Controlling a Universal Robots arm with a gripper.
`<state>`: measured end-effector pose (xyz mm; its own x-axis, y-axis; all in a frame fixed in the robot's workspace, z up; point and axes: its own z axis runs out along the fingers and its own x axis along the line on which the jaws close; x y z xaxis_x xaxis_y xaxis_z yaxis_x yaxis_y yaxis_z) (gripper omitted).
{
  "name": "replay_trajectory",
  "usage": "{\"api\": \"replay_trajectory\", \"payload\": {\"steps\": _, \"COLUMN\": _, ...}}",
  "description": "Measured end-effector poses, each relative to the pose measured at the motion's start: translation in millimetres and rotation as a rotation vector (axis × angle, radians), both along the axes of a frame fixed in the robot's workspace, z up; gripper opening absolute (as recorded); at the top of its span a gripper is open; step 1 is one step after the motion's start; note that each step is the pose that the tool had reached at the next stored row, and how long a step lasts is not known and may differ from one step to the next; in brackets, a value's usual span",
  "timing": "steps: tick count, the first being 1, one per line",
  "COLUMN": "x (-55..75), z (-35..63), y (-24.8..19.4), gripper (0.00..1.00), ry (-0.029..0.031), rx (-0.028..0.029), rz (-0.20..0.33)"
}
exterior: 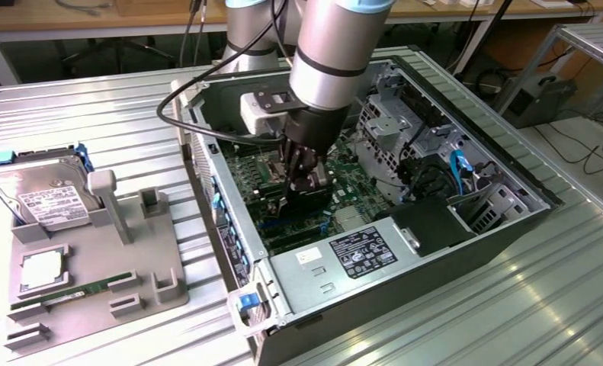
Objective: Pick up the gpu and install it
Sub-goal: 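Insert the gpu into the slot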
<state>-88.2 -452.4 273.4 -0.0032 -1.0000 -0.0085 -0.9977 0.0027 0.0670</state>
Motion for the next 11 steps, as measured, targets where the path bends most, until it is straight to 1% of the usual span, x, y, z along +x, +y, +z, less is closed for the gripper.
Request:
{"api": "replay_trajectory", "payload": {"steps": 2, "x": 0.1, "z": -1.3, "y": 0.1, "gripper": 0.11, "ry": -0.0012, "rx": 0.0009, "rz": 0.0}}
{"api": "replay_trajectory", "payload": {"steps": 11, "x": -1.6, "z": -4.0, "y": -1.8, "gripper": 0.11, "ry": -0.0033, "rx": 0.0, "rz": 0.0}}
